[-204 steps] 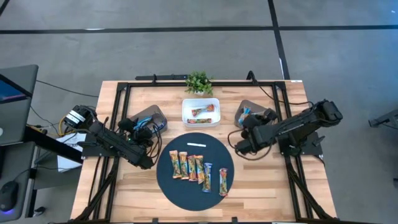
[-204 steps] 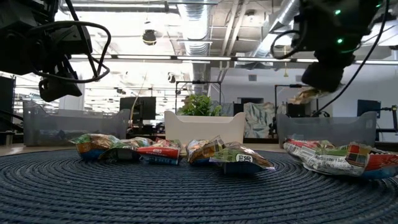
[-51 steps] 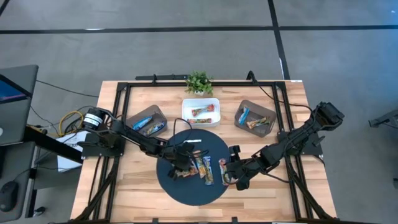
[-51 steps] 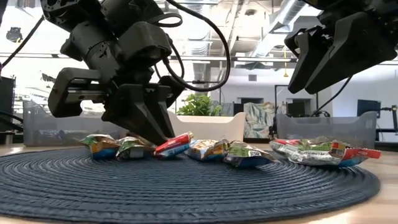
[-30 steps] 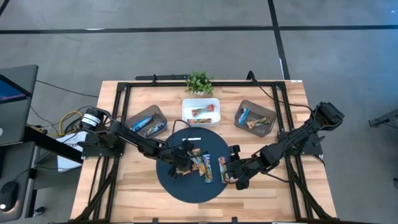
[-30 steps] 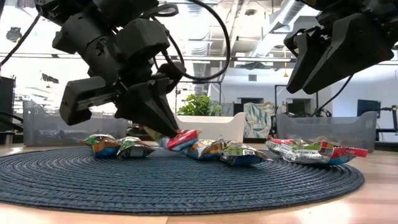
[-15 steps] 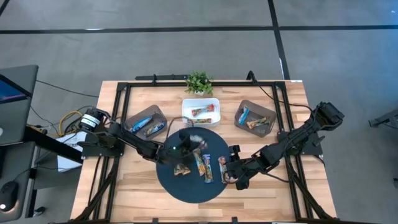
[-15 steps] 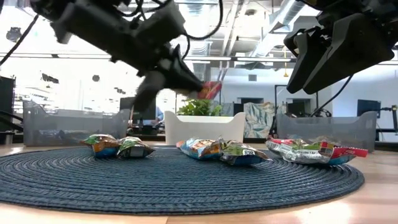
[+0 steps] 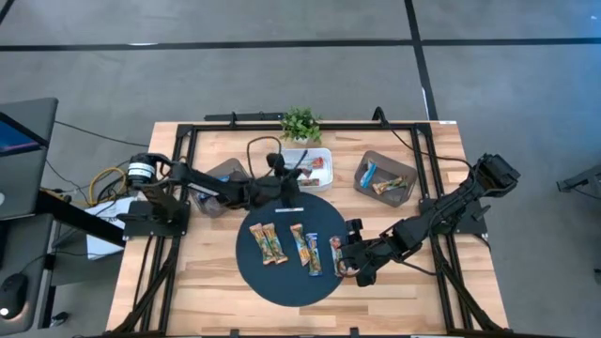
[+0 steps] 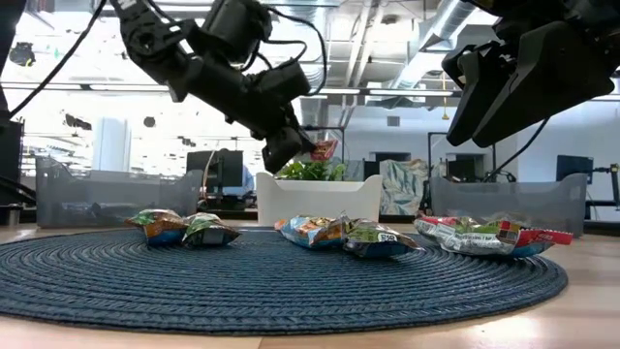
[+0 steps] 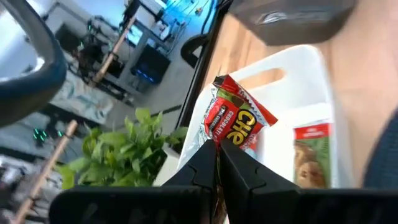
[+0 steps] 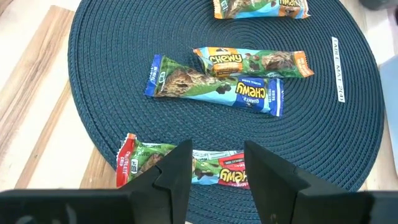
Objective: Pick and place Granola Bars by type
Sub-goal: Put the red granola bar into the white bin, then put the yellow granola bar into the right black bin
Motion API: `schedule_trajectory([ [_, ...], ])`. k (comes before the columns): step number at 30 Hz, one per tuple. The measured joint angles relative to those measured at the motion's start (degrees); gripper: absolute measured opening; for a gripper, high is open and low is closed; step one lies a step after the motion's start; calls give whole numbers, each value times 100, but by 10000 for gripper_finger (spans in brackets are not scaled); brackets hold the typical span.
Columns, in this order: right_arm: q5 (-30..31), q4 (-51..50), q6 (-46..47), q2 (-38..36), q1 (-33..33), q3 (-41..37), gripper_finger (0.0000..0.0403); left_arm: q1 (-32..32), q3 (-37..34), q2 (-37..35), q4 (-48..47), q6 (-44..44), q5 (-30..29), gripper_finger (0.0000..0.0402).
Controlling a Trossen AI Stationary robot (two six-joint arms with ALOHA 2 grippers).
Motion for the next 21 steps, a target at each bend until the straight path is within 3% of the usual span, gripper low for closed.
schedule_trajectory([
  [6, 19, 0, -2, 0, -2, 0, 138, 233, 0, 0, 2, -458, 64, 24],
  [12, 20, 1, 0, 0, -2, 0, 138, 132, 0, 0, 72, -425, 43, 100],
  [21, 20, 2, 0, 0, 0, 0, 138, -165, 4, 0, 188, 196, -648, 190],
])
